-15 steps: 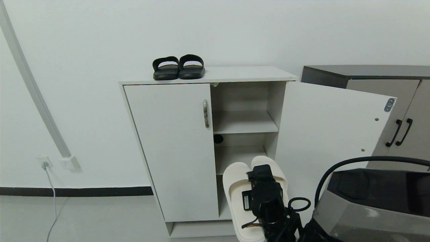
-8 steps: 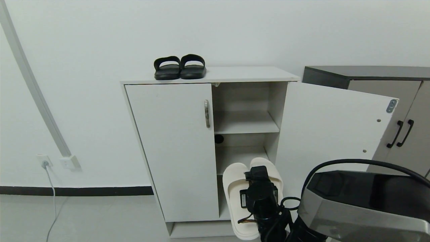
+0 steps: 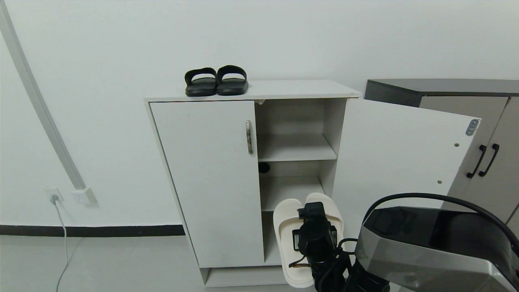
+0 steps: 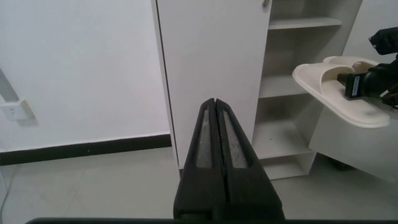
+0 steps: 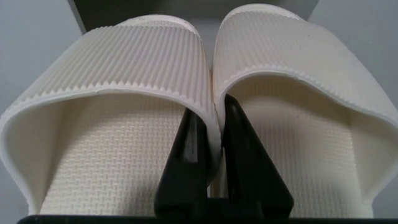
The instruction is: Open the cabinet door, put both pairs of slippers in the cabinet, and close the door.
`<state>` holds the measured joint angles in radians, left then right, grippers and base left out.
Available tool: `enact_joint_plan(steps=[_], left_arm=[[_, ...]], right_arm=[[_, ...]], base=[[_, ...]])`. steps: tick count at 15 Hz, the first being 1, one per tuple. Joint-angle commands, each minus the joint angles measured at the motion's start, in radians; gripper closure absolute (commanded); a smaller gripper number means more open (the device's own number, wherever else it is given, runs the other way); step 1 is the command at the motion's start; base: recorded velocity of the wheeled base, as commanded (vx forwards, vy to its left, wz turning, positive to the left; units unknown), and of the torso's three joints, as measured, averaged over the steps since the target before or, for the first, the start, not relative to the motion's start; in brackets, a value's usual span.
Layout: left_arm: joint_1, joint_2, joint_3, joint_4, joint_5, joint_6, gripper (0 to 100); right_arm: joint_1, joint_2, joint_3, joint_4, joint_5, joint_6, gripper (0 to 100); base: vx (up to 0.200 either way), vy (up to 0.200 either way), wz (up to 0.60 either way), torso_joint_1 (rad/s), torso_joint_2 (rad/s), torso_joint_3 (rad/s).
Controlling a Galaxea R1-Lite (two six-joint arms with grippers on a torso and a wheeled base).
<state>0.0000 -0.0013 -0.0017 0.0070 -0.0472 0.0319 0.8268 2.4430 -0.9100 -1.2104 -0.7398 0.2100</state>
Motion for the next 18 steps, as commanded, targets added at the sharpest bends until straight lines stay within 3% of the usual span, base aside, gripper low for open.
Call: enact_joint_plan(steps=[1, 14, 16, 18], left_arm=[[0.000, 0.001, 0.000, 0.001, 0.000, 0.000, 100], [0.000, 0.001, 0.000, 0.001, 0.000, 0.000, 100], [0.000, 0.001, 0.000, 0.001, 0.000, -0.001, 100], [0.000, 0.001, 0.000, 0.001, 0.000, -0.001, 100]], right_arm=[[0.000, 0.001, 0.002, 0.000, -0.001, 0.000, 100], [-0.003, 0.016, -0.001, -0.006, -0.001, 0.000, 100], [-0.011, 0.033, 0.000, -0.049, -0.007, -0.009, 100], [-0.011, 0.065, 0.008, -0.178, -0.021, -0.084, 100]], base=[[0.000, 0.000, 0.00, 0.000, 0.00, 0.000], [0.000, 0.000, 0.00, 0.003, 0.00, -0.176], [0.000, 0.000, 0.00, 0.005, 0.00, -0.139], [0.000, 0.000, 0.00, 0.001, 0.00, -0.025]])
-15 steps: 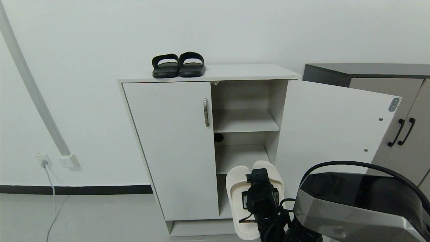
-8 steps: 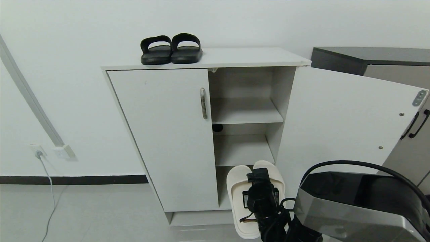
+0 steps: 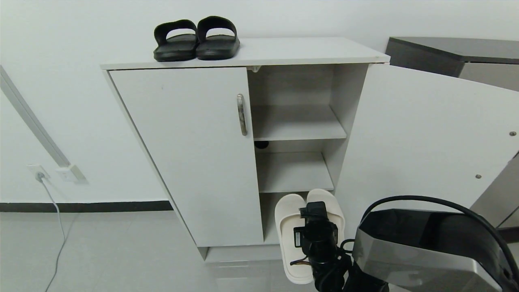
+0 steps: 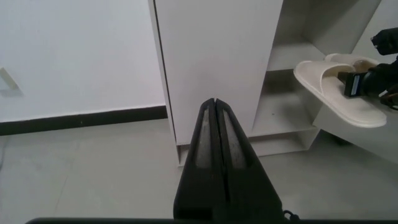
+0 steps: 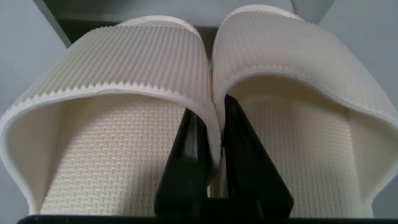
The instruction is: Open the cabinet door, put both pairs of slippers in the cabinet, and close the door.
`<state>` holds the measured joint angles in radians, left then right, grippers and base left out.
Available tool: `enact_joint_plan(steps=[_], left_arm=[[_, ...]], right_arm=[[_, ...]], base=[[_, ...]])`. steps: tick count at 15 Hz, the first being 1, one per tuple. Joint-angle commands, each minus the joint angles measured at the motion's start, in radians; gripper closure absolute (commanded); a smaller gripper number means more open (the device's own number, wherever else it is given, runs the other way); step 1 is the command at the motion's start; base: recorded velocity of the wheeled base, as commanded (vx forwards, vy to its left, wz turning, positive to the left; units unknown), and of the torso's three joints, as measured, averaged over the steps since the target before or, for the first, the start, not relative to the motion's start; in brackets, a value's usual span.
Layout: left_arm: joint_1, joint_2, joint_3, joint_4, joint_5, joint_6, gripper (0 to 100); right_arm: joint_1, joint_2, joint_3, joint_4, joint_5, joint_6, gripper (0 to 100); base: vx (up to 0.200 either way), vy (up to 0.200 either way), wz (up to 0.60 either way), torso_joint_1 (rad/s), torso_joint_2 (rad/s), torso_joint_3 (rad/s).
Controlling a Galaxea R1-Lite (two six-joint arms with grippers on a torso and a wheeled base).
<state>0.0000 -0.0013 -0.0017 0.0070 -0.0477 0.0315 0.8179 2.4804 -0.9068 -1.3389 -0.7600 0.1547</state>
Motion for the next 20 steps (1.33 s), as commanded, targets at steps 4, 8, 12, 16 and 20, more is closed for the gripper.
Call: enact_joint_plan(steps=[4, 8, 12, 16, 20], left_arm=[[0.000, 0.001, 0.000, -0.001, 0.000, -0.001, 100], [0.000, 0.001, 0.000, -0.001, 0.000, -0.001, 100], [0.000, 0.001, 0.000, 0.001, 0.000, -0.001, 100], [0.000, 0.001, 0.000, 0.001, 0.000, -0.001, 100], [0.000, 0.001, 0.000, 0.001, 0.000, -0.001, 100]], right_arm=[[-0.016, 0.098, 0.003, -0.232, 0.002, -0.162, 100], [-0.017, 0.098, 0.000, -0.232, 0.005, -0.155, 100], [-0.019, 0.100, -0.001, -0.232, 0.005, -0.149, 100], [-0.019, 0.100, -0.003, -0.232, 0.005, -0.149, 100], [-0.020, 0.081, -0.012, -0.232, 0.005, -0.147, 100]], base=[[0.000, 0.000, 0.00, 0.000, 0.00, 0.000], [0.000, 0.000, 0.00, 0.000, 0.00, 0.000], [0.150, 0.000, 0.00, 0.003, 0.00, 0.003], [0.200, 0.000, 0.00, 0.005, 0.00, -0.004], [0.100, 0.000, 0.00, 0.000, 0.00, 0.002]])
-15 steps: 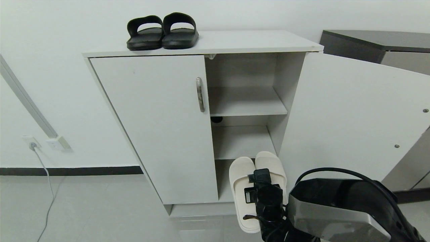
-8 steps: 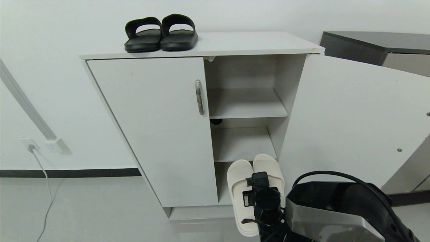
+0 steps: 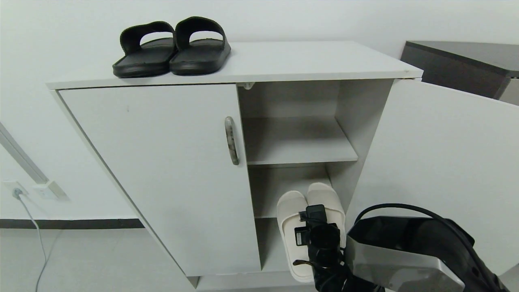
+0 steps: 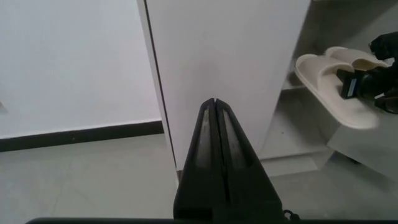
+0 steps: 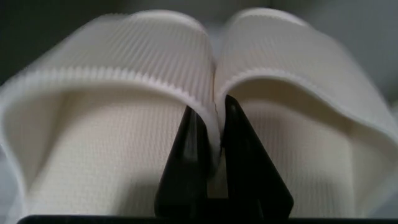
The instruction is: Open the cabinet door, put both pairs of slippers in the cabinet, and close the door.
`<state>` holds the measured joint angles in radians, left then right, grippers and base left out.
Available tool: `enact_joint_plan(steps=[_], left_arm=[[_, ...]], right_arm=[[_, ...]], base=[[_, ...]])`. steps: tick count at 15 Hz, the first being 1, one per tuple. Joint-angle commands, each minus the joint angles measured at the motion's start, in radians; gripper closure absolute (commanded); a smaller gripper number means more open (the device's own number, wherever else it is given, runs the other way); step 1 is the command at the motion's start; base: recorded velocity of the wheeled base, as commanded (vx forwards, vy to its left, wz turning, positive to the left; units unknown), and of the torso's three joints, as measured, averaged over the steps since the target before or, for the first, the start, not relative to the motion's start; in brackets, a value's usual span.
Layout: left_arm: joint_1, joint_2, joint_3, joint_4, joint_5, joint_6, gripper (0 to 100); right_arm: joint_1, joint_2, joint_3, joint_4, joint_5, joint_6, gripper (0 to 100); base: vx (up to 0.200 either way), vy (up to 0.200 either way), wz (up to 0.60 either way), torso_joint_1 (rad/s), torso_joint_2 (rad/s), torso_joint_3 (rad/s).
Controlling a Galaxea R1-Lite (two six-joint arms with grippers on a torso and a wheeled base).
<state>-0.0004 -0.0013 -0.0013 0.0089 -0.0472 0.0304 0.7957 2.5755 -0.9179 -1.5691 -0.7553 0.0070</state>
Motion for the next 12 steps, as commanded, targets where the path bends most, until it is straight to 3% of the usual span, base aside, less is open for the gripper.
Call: enact_joint_plan(steps=[1, 3, 8, 12], left_arm=[[0.000, 0.001, 0.000, -0.003, 0.000, 0.000, 100], [0.000, 0.001, 0.000, -0.003, 0.000, 0.000, 100], [0.000, 0.001, 0.000, -0.003, 0.000, -0.001, 100], [0.000, 0.001, 0.000, -0.003, 0.000, 0.000, 100]], right_arm=[[-0.009, -0.035, -0.003, -0.002, 0.001, 0.007, 100], [-0.024, -0.069, -0.009, 0.018, 0.008, 0.008, 100], [-0.050, -0.084, -0.151, 0.299, 0.021, 0.073, 100], [-0.078, -0.057, -0.323, 0.508, 0.088, 0.134, 100]], base=[[0.000, 0.000, 0.00, 0.000, 0.00, 0.000], [0.000, 0.000, 0.00, 0.000, 0.00, 0.000], [0.000, 0.000, 0.00, 0.000, 0.00, 0.000], [0.000, 0.000, 0.00, 0.000, 0.00, 0.000]])
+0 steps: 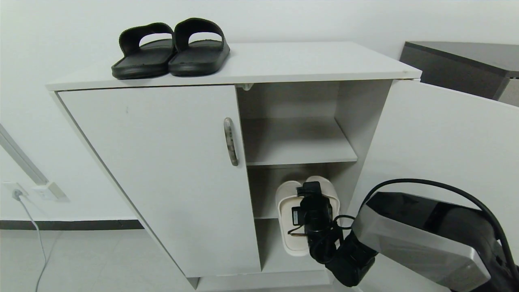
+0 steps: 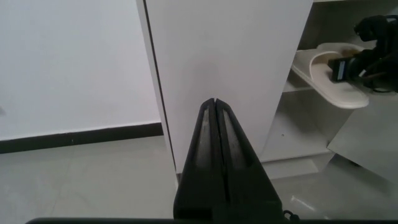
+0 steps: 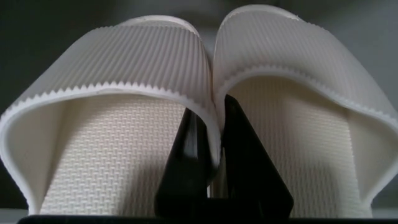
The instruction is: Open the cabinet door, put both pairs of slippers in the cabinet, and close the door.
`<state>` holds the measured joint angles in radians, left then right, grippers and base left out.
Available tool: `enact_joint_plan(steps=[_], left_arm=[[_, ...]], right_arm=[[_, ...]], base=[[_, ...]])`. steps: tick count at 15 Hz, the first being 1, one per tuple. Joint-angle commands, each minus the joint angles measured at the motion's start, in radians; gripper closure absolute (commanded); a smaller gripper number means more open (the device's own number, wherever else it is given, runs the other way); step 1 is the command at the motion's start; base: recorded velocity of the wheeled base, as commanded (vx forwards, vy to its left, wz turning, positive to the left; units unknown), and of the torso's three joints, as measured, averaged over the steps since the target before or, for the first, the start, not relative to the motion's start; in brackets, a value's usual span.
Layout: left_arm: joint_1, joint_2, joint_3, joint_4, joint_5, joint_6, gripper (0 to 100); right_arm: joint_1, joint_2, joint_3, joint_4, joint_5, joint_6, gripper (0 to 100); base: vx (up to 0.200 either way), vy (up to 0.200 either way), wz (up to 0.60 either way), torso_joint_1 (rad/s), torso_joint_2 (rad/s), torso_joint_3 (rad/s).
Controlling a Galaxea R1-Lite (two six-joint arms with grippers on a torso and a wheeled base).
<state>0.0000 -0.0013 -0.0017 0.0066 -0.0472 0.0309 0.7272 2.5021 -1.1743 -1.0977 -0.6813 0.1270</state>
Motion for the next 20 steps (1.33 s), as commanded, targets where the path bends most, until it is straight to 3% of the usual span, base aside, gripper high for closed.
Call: enact_joint_plan(steps=[1, 7, 13, 20], left_arm=[[0.000, 0.001, 0.000, 0.000, 0.000, -0.002, 100], [0.000, 0.001, 0.000, 0.000, 0.013, -0.003, 100], [0.000, 0.001, 0.000, 0.000, 0.023, -0.005, 100], [0.000, 0.001, 0.000, 0.000, 0.023, -0.005, 100]], right_arm=[[-0.014, 0.037, -0.116, 0.070, 0.020, 0.016, 100], [-0.068, 0.156, -0.358, 0.159, 0.075, 0.006, 100], [-0.108, 0.231, -0.486, 0.160, 0.091, -0.073, 100], [-0.124, 0.270, -0.574, 0.222, 0.114, -0.078, 100]], base=[[0.000, 0.000, 0.00, 0.000, 0.00, 0.000], [0.000, 0.000, 0.00, 0.000, 0.00, 0.000], [0.000, 0.000, 0.00, 0.000, 0.00, 0.000], [0.000, 0.000, 0.00, 0.000, 0.00, 0.000]])
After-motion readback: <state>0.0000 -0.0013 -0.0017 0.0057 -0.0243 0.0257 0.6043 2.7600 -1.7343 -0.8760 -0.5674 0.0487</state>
